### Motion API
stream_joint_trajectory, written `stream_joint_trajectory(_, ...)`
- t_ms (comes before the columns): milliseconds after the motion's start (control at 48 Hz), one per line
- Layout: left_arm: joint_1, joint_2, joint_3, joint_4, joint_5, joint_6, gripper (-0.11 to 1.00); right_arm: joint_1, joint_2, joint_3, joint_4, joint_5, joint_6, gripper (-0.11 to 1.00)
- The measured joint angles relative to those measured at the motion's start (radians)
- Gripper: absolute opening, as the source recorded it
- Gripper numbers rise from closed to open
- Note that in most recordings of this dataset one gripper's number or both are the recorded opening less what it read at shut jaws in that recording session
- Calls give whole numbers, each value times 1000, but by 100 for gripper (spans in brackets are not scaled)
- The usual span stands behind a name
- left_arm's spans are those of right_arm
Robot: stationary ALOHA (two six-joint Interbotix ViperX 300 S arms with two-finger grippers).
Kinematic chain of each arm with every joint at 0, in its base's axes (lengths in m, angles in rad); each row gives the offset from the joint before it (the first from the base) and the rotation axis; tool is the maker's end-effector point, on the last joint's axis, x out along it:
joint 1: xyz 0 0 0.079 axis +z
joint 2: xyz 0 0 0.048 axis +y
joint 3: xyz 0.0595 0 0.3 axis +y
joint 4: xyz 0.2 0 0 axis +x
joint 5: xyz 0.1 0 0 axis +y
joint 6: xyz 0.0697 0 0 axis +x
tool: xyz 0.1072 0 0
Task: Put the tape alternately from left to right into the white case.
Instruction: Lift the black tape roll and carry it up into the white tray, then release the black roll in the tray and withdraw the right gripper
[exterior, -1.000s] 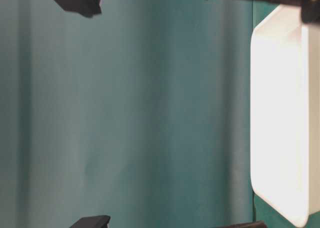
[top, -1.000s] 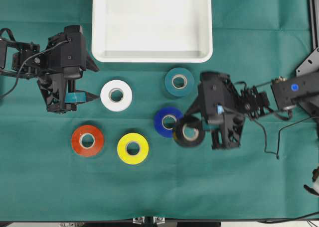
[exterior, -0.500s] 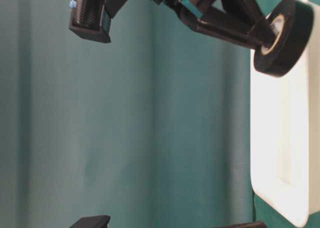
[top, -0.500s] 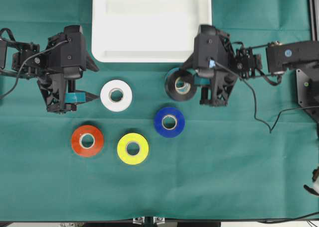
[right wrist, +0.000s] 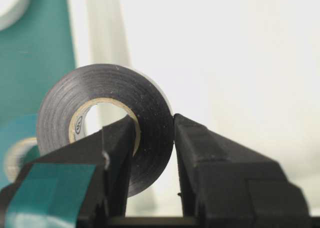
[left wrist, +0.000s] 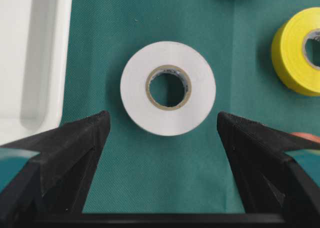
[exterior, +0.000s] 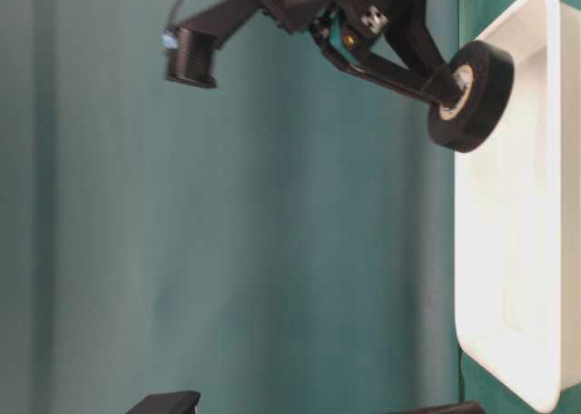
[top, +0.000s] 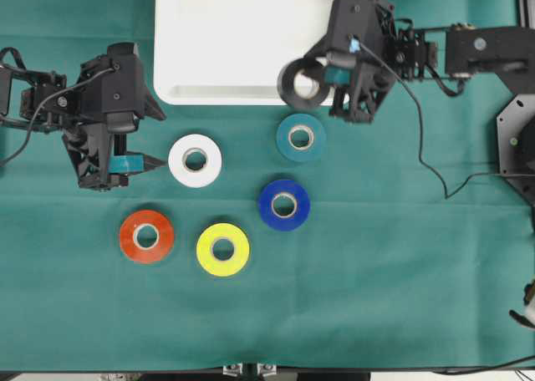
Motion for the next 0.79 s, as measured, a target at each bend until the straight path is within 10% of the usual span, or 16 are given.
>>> stream_joint_trajectory(792, 0, 0, -2, -2, 0, 0, 61, -124, 110, 0, -34, -46, 3, 24)
